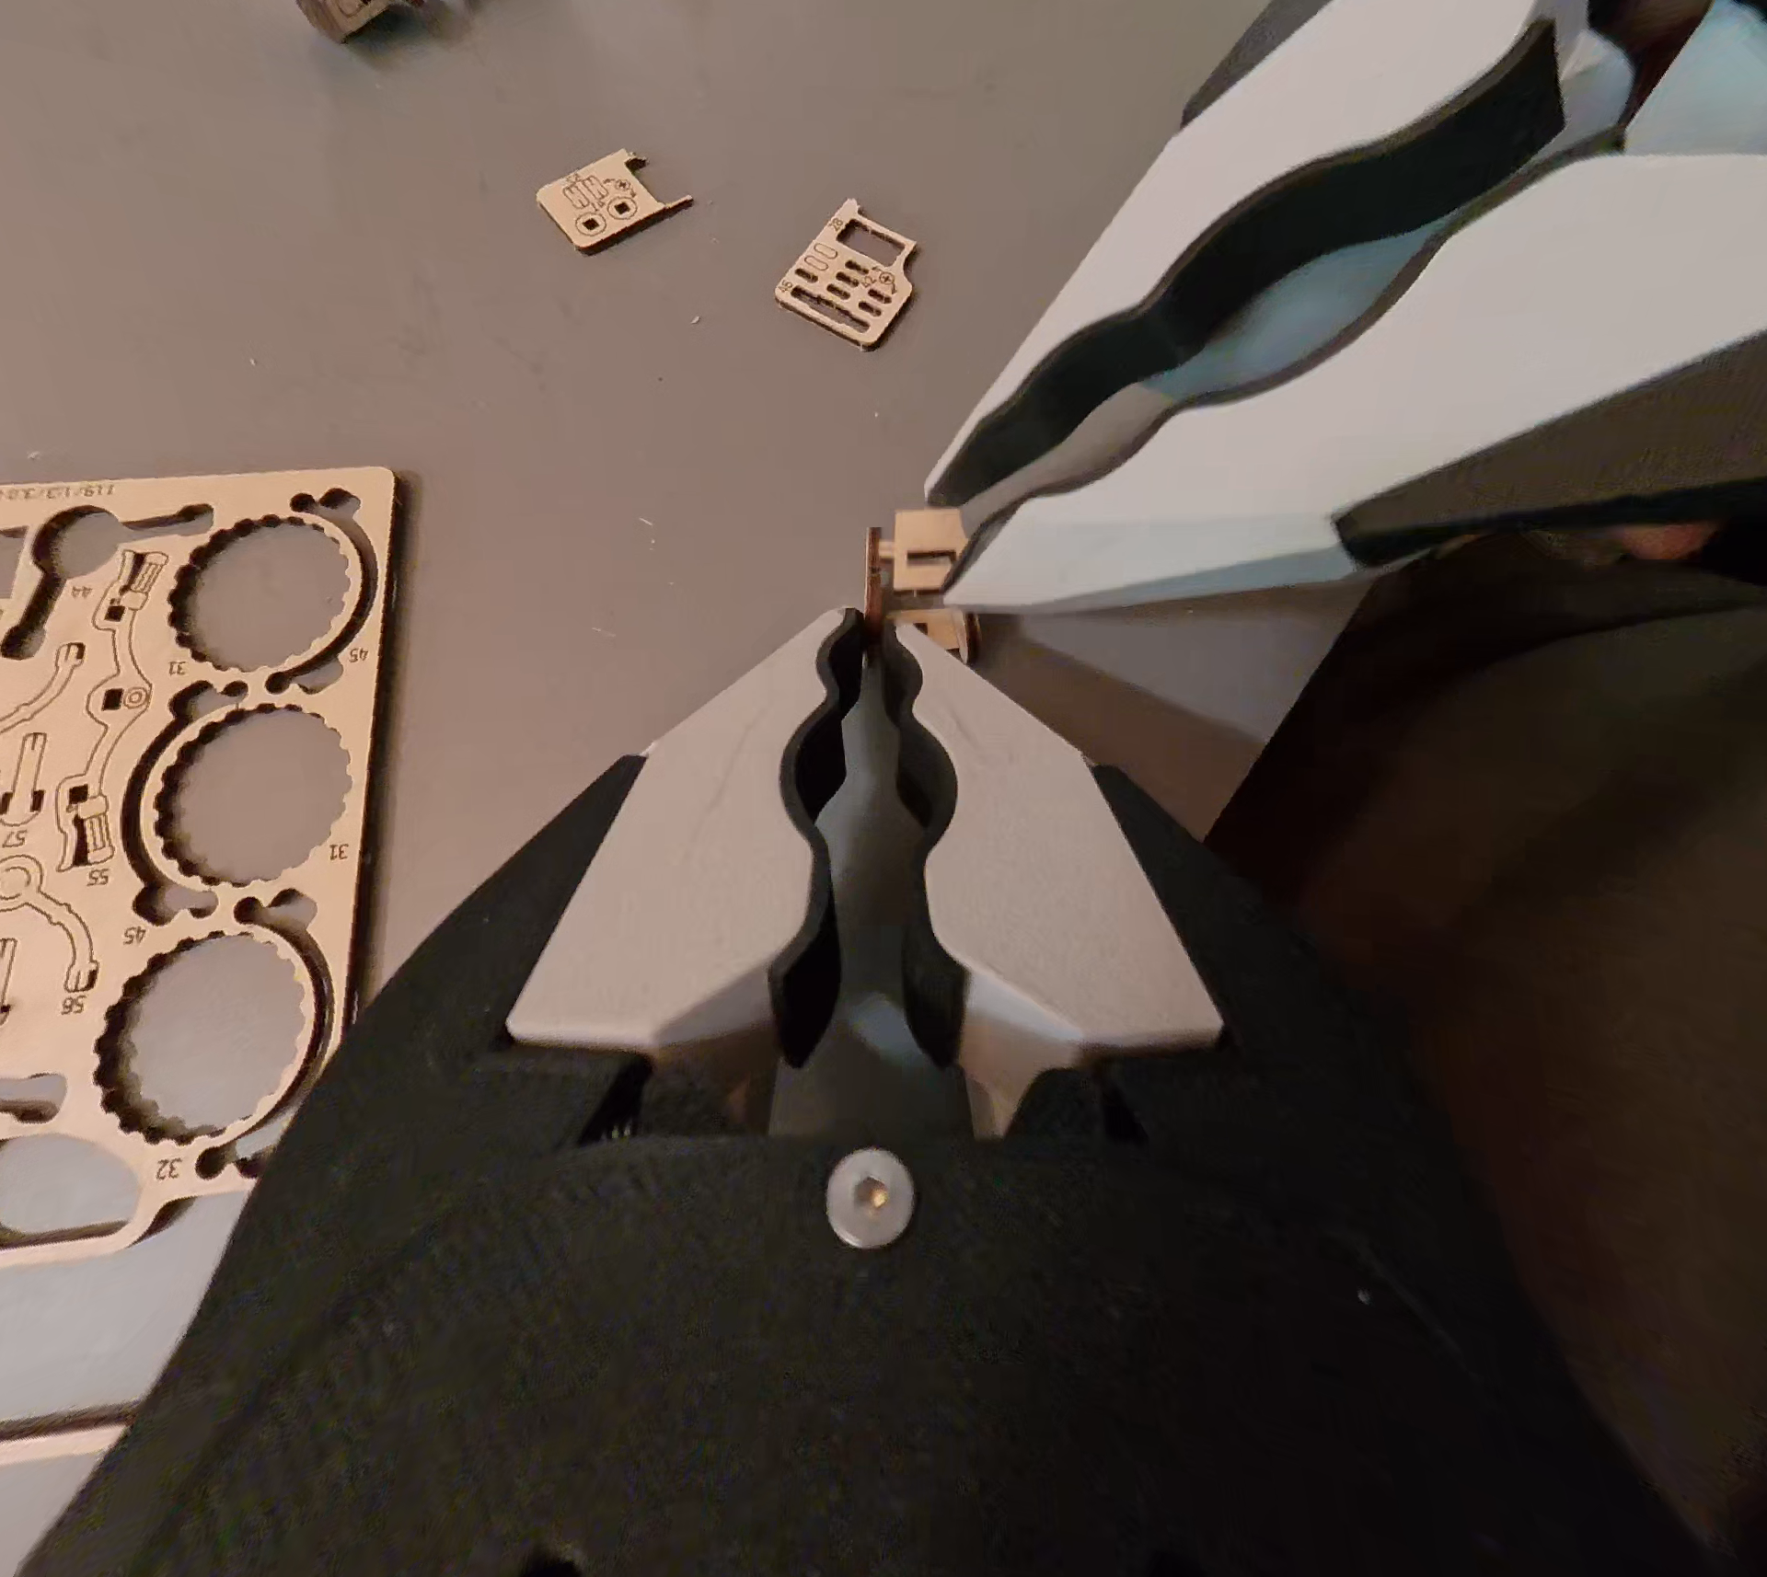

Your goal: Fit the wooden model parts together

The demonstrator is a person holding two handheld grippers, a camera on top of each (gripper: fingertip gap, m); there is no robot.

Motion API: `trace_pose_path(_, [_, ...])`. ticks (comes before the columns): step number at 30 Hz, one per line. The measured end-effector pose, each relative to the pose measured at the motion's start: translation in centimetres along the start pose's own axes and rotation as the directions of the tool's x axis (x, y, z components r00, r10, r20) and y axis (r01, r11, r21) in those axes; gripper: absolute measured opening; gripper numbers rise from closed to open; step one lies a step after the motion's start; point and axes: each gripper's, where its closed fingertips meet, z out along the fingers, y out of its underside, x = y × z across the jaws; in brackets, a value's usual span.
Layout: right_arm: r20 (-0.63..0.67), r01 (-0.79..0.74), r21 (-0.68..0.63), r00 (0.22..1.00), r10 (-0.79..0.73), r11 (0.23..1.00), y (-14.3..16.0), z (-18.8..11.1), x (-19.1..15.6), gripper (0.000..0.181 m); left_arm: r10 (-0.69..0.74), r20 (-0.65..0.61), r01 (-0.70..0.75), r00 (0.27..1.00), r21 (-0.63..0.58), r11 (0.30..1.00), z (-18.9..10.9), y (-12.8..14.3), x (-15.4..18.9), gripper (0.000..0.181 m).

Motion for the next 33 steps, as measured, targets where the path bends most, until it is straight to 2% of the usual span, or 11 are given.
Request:
trace_pose_path(15, [-0.026, 0.021, -0.056, 0.999, -0.023, 0.998, 0.58, 0.4, 0.07, 0.015, 0.0, -0.003, 0.0, 1.0, 0.004, 1.0, 0.04, -0.01, 0.3, 0.001])
trace_pose_path(27, [-0.015, 0.035, -0.042, 0.999, -0.035, 0.999, 0.59, 0.38, 0.04, 0.015, -0.026, -0.026, 0.027, 0.999, 0.005, 1.0, 0.0, 0.07, 0.36, 0.001])
trace_pose_path(30, [-0.011, 0.037, -0.037, 0.999, -0.037, 0.999, 0.62, 0.35, 0.01, 0.015, -0.076, -0.059, 0.076, 0.995, 0.0, 0.997, -0.07, 0.11, 0.47, 0.003])
trace_pose_path(33, [-0.005, 0.041, -0.029, 0.999, -0.041, 0.999, 0.62, 0.34, 0.0, 0.015, -0.168, -0.125, 0.163, 0.978, -0.048, 0.985, -0.44, 0.4, 0.61, 0.014])
